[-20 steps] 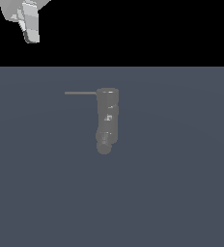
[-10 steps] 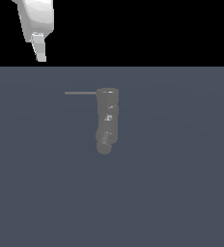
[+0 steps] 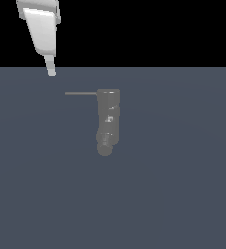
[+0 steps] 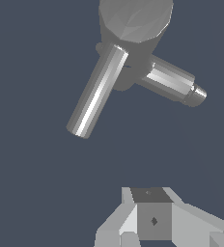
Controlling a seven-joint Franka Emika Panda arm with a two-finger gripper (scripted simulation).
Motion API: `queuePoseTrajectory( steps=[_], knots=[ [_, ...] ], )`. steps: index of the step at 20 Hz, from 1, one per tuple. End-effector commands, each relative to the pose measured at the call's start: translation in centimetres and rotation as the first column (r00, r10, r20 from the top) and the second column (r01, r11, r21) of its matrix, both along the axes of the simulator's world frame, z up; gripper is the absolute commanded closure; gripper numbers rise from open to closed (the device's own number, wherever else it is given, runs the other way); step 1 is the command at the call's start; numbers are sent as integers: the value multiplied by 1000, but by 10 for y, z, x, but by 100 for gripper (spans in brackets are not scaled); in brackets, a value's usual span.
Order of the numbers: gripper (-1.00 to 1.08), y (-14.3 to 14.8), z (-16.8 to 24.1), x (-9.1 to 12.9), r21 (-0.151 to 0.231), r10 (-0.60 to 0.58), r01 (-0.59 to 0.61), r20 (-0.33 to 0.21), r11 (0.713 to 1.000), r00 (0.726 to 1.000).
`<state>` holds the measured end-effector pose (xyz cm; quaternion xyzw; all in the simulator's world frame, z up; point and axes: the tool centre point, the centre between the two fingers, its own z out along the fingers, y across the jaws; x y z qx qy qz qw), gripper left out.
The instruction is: Turn on the faucet by rotating a designated handle.
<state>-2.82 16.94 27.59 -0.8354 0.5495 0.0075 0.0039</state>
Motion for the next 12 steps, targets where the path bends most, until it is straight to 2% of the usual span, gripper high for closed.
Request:
queuePoseTrajectory(
  steps=[1, 6, 12],
  knots=[
    [108, 0, -9, 13, -2, -50, 50, 1, 999, 999],
    [108, -3, -27, 41, -7, -156, 156, 3, 988, 988],
    [108, -12, -49, 75, -13, -280, 280, 5, 960, 960]
  ],
)
